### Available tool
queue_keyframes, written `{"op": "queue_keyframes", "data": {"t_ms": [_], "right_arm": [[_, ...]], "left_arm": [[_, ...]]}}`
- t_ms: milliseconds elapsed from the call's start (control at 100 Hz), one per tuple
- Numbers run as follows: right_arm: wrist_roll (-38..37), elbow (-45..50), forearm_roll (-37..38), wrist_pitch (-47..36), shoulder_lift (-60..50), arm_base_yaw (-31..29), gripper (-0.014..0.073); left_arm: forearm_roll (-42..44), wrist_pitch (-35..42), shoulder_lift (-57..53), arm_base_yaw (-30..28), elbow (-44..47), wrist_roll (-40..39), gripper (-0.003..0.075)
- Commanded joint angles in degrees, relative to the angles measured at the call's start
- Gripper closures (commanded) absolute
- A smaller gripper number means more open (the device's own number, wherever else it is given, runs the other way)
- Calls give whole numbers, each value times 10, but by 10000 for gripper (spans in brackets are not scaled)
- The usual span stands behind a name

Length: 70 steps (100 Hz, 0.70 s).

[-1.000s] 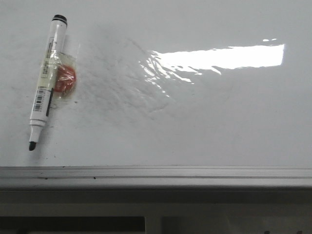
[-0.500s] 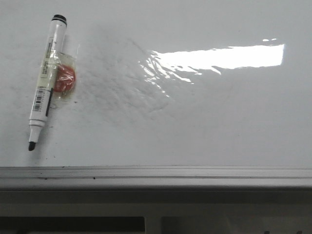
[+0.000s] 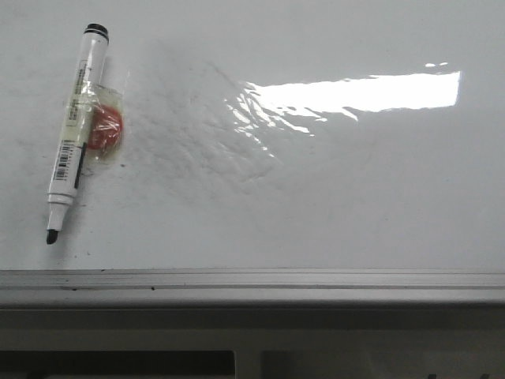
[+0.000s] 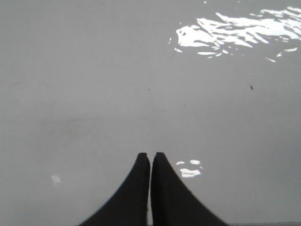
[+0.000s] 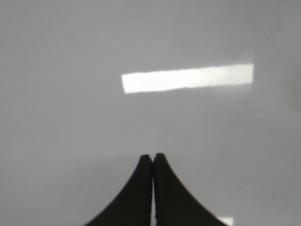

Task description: Write number 8 on whiteboard

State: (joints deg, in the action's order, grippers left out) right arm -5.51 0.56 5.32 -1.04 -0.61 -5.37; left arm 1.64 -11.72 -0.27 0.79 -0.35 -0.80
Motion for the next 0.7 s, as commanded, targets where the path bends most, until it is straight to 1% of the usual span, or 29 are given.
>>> {"op": "queue_keyframes", "data": {"t_ms": [0,170,270,300,370,450,510,600,690], "right_arm": [[2,7,1,-78,-12,-4,657],[2,7,1,-69,-12,-4,657],[2,7,1,-65,-12,-4,657],[2,4,1,-58,-12,-4,657],[0,-13,1,-14,-11,-4,657],[-4,-40,-4,29,-3,-4,657],[-4,-59,-18,57,10,-4,657],[-4,-98,-46,130,45,-4,657],[-4,-142,-64,206,89,-4,657]], "left_arm": [[-6,67,-16,3,23,-1,741],[-6,89,-16,3,23,-1,741],[-6,117,-16,3,22,-2,741],[-6,131,-16,3,20,-2,741],[-6,141,-16,3,10,-2,741],[-6,123,-9,3,-14,-2,741],[-6,85,5,3,-39,-2,741],[-8,42,34,3,-86,-2,741],[-12,25,60,3,-126,-2,741]]}}
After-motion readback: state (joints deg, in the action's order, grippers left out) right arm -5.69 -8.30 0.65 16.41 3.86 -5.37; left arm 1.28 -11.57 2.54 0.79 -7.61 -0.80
